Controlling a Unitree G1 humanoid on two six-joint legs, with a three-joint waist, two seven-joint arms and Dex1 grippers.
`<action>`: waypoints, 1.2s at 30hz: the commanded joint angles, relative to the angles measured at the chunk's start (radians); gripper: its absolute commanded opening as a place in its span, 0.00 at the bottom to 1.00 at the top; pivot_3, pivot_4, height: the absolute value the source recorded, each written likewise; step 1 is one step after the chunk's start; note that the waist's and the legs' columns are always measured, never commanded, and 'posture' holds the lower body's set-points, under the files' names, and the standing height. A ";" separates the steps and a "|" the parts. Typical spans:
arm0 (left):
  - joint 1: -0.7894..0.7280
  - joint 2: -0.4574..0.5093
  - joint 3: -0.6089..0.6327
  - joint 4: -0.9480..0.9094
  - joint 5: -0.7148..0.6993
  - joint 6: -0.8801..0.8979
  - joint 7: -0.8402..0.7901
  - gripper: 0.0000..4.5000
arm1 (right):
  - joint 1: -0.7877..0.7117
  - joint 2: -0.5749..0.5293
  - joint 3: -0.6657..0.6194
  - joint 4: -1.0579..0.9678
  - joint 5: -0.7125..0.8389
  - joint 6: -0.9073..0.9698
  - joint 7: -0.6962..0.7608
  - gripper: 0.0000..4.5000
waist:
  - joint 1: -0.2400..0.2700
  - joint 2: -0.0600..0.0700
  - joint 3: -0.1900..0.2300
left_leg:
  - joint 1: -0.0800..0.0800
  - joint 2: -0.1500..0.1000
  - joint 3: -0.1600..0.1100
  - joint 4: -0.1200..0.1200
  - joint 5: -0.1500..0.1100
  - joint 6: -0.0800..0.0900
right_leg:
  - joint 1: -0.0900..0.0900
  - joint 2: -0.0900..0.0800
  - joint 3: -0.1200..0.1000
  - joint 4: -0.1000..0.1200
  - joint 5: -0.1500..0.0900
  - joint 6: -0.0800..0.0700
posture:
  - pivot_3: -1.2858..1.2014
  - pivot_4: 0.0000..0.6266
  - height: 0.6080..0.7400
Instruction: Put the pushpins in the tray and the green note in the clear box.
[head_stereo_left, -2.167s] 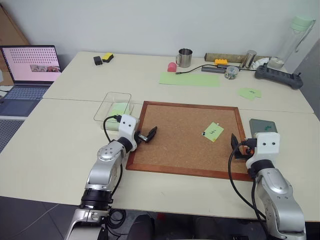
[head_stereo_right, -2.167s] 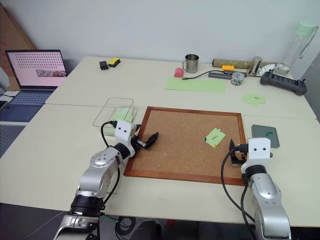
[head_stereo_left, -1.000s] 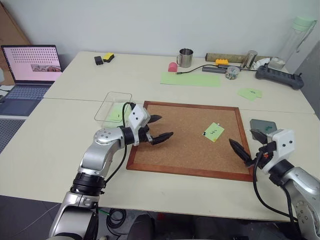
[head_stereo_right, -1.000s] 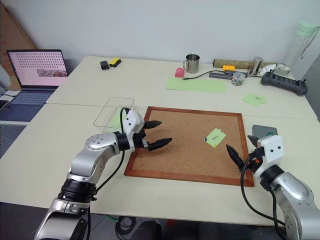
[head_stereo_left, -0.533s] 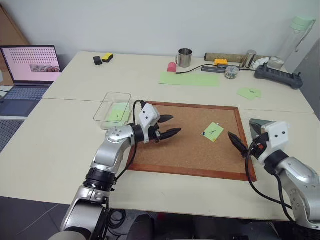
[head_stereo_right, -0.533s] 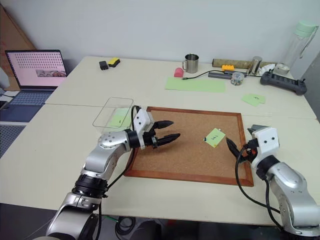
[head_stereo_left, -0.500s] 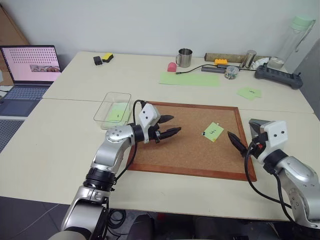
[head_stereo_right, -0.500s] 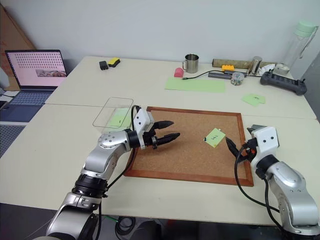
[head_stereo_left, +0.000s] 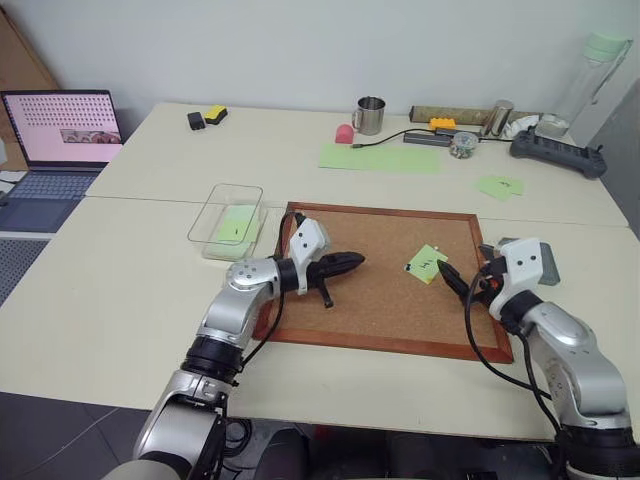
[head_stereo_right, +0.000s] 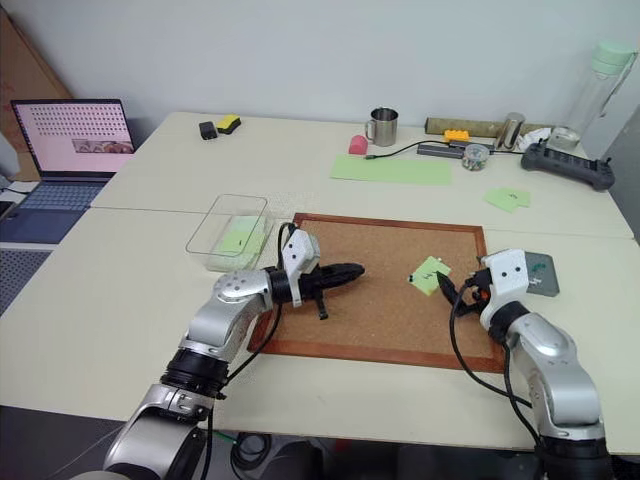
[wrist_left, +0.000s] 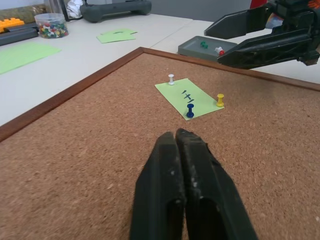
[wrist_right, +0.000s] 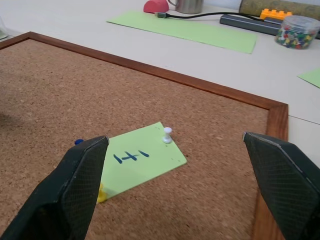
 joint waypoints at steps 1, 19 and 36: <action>-0.031 -0.017 -0.012 0.048 0.025 -0.053 0.000 0.01 | -0.060 0.013 0.017 0.044 -0.029 -0.033 -0.020 1.00 | -0.001 0.000 0.000 | 0.000 0.000 0.000 0.000 0.000 0.000 | 0.000 0.000 0.000 0.000 0.000 0.000 | 0.52 0.24 1.00; -0.028 -0.037 -0.072 0.224 0.140 -0.116 0.012 0.01 | -0.263 0.099 0.030 0.372 -0.079 -0.099 -0.059 1.00 | -0.001 0.003 -0.002 | 0.001 0.000 0.000 0.000 0.000 0.000 | 0.001 0.000 0.000 0.000 0.000 0.000 | 0.52 0.24 1.00; -0.028 -0.029 -0.060 0.208 0.133 -0.101 0.014 0.00 | -0.281 0.114 0.067 0.427 -0.090 -0.138 -0.023 0.32 | -0.001 0.004 -0.003 | 0.001 0.000 0.000 0.001 0.000 0.000 | 0.001 0.000 0.000 0.001 0.000 0.000 | 0.52 0.24 1.00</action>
